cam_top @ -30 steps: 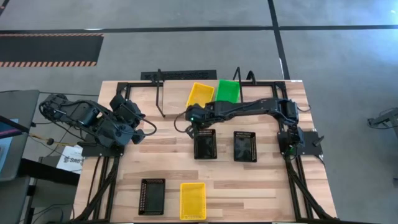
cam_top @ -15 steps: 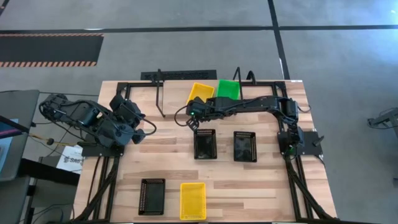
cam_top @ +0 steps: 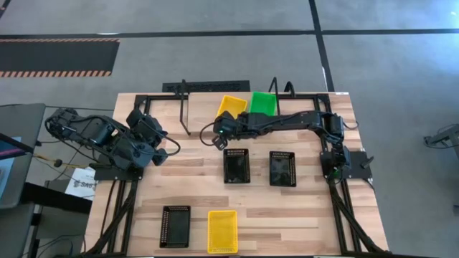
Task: Stack baskets on shelf by color
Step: Stack the right yellow bin on the yellow bin on the shelf
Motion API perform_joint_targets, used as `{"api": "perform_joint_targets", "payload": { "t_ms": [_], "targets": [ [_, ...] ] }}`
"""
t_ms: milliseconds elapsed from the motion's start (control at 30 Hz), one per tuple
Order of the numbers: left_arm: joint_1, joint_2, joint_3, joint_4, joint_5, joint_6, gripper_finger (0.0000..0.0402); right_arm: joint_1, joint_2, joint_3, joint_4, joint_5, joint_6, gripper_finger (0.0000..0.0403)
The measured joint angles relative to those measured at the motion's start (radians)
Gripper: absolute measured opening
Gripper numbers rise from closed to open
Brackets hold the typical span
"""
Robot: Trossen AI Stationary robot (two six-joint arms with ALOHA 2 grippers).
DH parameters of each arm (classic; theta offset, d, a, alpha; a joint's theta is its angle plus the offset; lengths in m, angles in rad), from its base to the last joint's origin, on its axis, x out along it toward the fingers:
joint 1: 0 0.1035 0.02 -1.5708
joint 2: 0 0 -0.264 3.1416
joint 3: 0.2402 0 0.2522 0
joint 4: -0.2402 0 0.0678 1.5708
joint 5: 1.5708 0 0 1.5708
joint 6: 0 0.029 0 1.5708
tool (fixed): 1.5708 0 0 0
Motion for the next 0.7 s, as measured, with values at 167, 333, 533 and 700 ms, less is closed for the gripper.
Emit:
{"api": "perform_joint_targets", "payload": {
  "t_ms": [167, 333, 533, 700],
  "targets": [
    [0.0, 0.0, 0.0, 0.0, 0.0, 0.0, 0.0, 0.005, 0.0, 0.0, -0.008, 0.019, 0.027, 0.0],
    [0.0, 0.0, 0.0, 0.0, 0.0, -0.001, 0.0, 0.027, 0.0, -0.007, 0.001, 0.003, 0.034, 0.0],
    [0.0, 0.0, 0.0, 0.0, 0.0, -0.003, 0.0, 0.055, 0.0, -0.059, -0.018, 0.005, 0.053, 0.0],
    [0.0, 0.0, 0.0, 0.0, 0.0, -0.009, 0.0, 0.046, 0.0, -0.08, -0.021, 0.021, 0.054, 0.0]
  ]
}}
